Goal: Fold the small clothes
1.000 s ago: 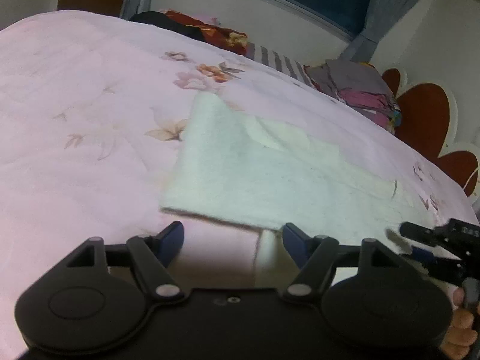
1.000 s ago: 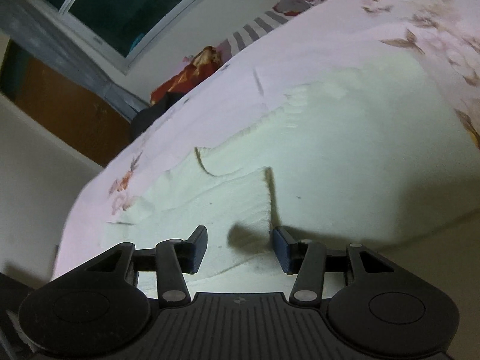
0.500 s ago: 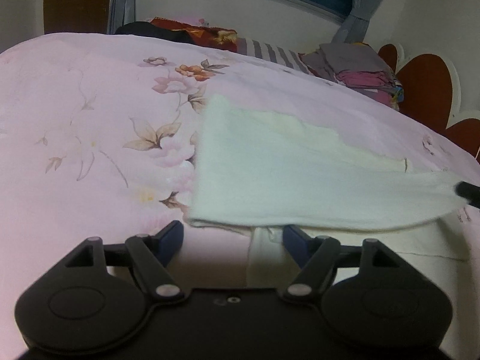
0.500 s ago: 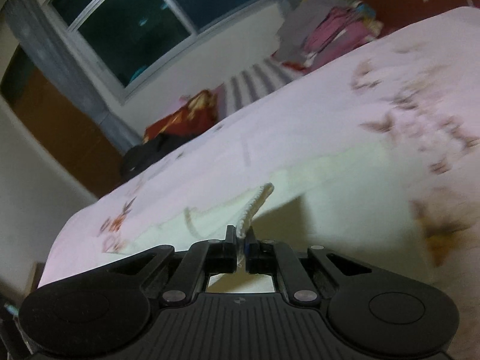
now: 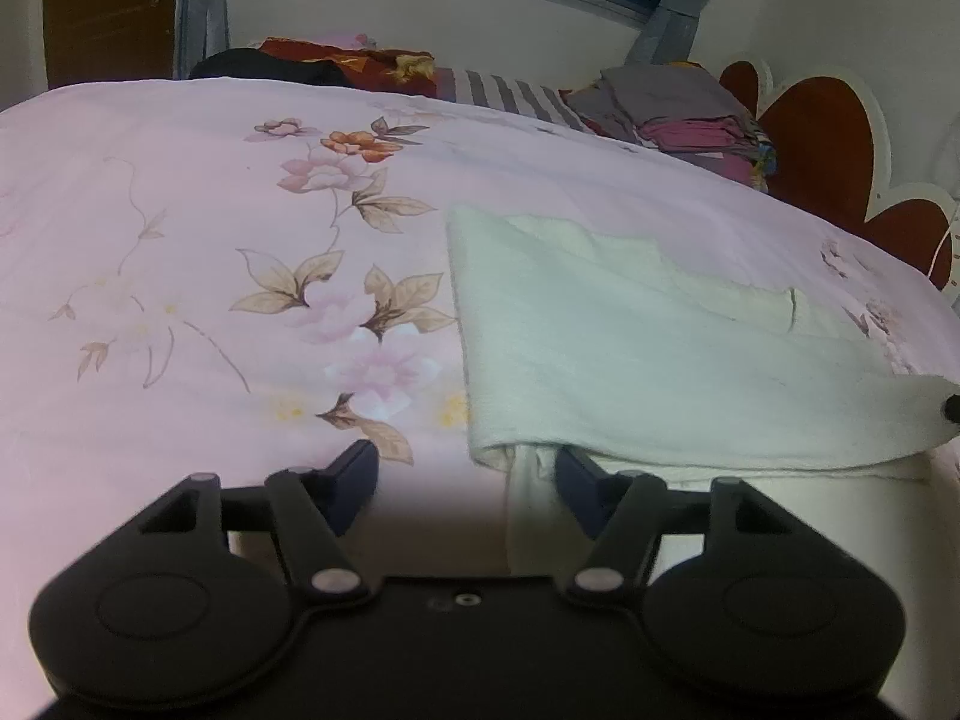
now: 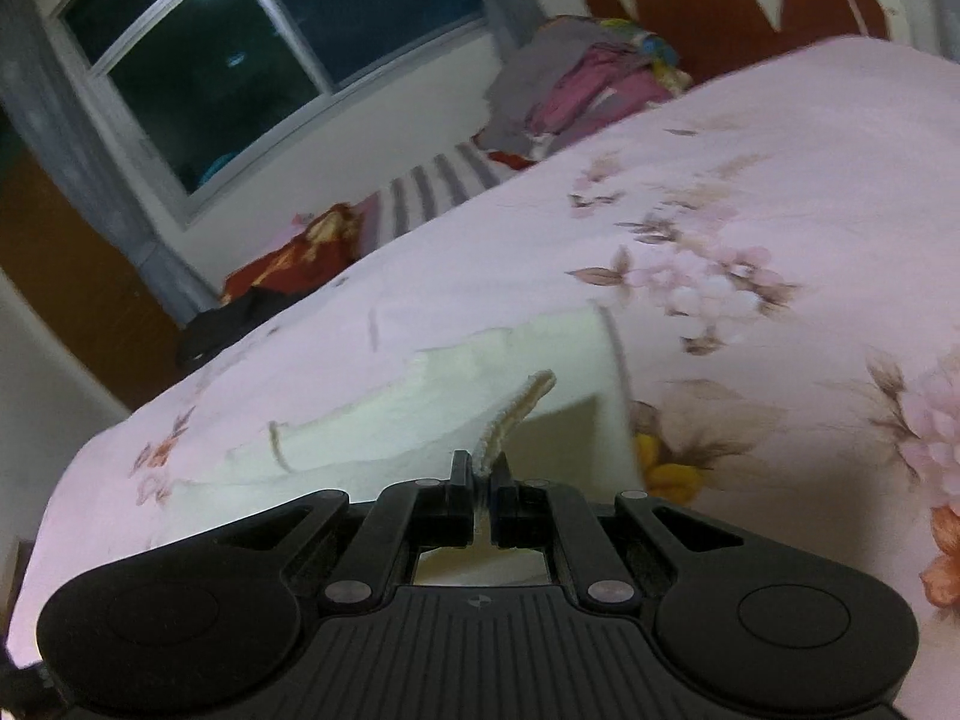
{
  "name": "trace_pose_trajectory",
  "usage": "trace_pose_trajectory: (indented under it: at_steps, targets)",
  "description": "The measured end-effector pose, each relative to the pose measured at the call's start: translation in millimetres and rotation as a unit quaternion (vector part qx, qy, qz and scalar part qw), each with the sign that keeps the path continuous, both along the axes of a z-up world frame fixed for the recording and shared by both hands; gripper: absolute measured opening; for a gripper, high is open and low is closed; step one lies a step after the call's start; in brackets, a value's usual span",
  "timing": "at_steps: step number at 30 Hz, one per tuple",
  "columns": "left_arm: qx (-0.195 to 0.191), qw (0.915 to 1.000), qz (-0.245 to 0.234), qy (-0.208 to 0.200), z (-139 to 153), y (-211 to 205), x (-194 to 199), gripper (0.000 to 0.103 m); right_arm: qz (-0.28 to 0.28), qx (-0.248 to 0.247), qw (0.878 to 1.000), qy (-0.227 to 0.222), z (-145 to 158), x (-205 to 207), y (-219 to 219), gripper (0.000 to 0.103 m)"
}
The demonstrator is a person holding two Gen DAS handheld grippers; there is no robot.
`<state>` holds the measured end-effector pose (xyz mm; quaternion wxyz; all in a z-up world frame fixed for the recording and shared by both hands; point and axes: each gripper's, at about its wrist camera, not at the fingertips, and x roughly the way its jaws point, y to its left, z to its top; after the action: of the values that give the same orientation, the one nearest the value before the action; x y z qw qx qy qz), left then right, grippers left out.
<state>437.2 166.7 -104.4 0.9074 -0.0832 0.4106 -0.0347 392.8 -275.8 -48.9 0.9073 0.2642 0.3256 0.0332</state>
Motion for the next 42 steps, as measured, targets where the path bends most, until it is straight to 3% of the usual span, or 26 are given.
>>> trace_pose_trajectory:
  at_steps: [13, 19, 22, 24, 27, 31, 35, 37, 40, 42]
  targets:
    - [-0.003, 0.9999, -0.014, -0.001, -2, 5, 1, 0.062, -0.007, -0.024, 1.0, 0.005, -3, 0, -18, 0.004]
    - [0.003, 0.9998, -0.02, 0.001, -1, 4, 2, 0.063, 0.008, -0.055, 0.997, 0.048, -30, 10, -13, 0.004]
    - [0.004, 0.9995, -0.031, -0.004, 5, 5, -4, 0.073, -0.038, -0.06, 0.996, 0.047, -30, 1, -23, 0.004]
    - [-0.005, 0.9977, -0.04, -0.054, 21, 2, -18, 0.08, -0.071, -0.05, 0.996, 0.026, -20, -12, -30, 0.004]
    - [-0.006, 0.9922, -0.073, -0.101, 38, -20, -19, 0.081, -0.023, -0.064, 0.998, 0.009, -7, -11, -9, 0.004]
    - [-0.007, 0.9916, -0.104, -0.076, 28, -52, 7, 0.08, 0.065, -0.095, 0.993, 0.016, -11, 14, 45, 0.004]
    - [0.001, 0.9937, -0.105, -0.041, 5, -49, 13, 0.078, 0.117, -0.126, 0.984, 0.037, -31, 27, 73, 0.004]
    - [0.024, 0.9943, -0.094, -0.043, 5, -39, 5, 0.078, 0.072, -0.161, 0.983, 0.044, -35, 26, 58, 0.004]
    - [-0.008, 0.9958, -0.072, -0.056, 10, -14, -8, 0.079, 0.007, -0.129, 0.991, 0.035, -26, 16, 18, 0.005]
    - [-0.005, 0.9968, -0.05, -0.062, 11, -6, -10, 0.079, -0.02, -0.125, 0.992, 0.028, -20, 11, 1, 0.005]
